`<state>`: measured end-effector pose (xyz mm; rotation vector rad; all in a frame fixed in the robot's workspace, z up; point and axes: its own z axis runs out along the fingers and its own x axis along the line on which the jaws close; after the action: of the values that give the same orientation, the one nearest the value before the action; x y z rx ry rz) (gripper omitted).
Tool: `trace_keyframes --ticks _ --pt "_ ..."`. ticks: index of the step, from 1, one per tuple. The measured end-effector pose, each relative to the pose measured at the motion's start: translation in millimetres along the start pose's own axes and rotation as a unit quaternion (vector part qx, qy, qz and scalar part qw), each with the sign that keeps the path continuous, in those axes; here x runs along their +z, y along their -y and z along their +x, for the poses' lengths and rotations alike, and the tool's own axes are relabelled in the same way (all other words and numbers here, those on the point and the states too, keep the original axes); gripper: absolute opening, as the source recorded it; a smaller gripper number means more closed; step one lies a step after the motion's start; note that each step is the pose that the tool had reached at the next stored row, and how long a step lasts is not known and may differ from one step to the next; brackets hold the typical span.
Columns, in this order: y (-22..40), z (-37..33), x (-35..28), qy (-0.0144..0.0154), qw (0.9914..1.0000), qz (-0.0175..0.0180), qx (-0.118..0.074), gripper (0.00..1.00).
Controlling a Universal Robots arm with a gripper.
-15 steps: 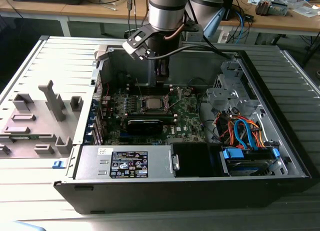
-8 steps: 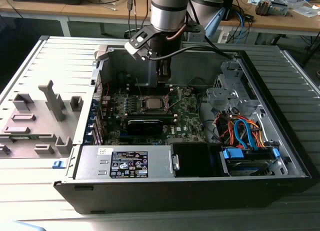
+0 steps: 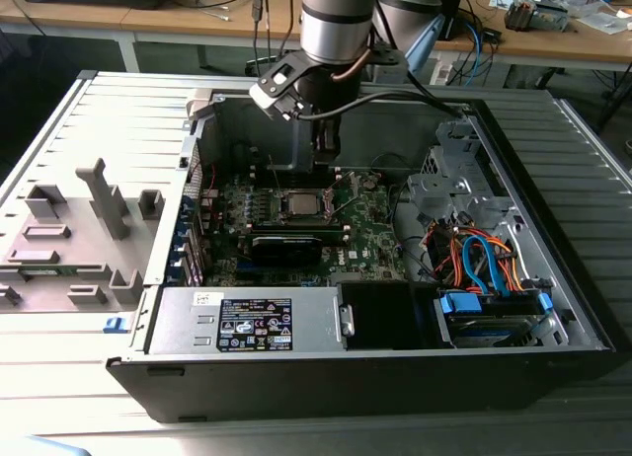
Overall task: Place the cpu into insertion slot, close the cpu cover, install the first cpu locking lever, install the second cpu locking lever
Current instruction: 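Close the cpu cover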
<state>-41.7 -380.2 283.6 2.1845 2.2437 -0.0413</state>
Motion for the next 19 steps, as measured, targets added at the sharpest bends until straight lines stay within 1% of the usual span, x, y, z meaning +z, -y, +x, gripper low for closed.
trace_keyframes --ticks 19 --pt "-7.2 -0.1 3.5 -0.0002 1.0 -0.0001 0.0 0.11"
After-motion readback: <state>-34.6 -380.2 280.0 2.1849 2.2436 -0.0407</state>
